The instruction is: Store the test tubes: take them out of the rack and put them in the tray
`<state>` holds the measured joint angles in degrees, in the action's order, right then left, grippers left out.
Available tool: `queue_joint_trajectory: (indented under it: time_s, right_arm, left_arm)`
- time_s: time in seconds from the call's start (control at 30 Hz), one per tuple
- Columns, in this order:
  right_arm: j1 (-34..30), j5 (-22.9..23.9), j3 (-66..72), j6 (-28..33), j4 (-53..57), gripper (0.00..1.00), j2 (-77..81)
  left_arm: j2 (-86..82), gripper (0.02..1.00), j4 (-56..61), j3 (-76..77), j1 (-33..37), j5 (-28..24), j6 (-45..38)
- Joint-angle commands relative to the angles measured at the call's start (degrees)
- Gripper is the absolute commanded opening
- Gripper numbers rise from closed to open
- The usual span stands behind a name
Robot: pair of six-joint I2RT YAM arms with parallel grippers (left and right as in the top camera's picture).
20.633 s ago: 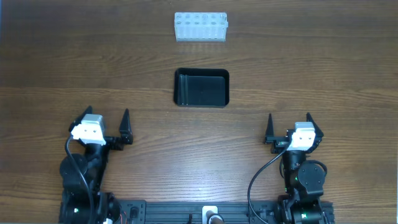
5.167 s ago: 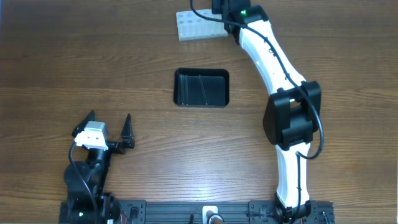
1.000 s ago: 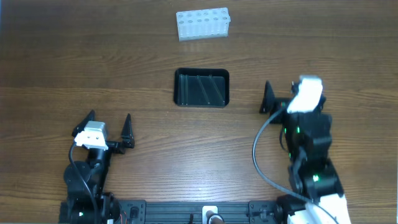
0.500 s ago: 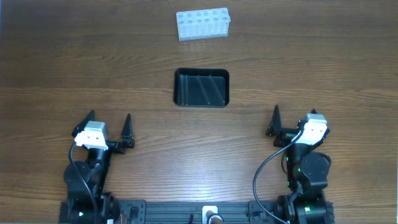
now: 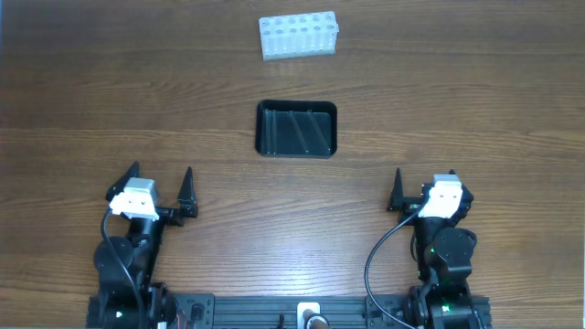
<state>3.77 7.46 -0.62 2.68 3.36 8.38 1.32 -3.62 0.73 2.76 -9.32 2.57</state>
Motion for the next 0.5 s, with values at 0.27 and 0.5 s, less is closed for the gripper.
queue_joint_trajectory:
  time_s: [0.27, 0.5]
  right_arm:
    - [-1.55, -0.31, 0.33, 1.53, 0.33, 0.991, -8.17]
    - [-2.89, -0.33, 0.33, 1.51, 0.26, 0.991, -8.09]
  left_arm:
    - [-0.42, 1.000, 0.15, -0.39, 0.35, -0.90, -0.66]
    - [-0.42, 0.998, 0.15, -0.39, 0.35, -0.90, -0.66]
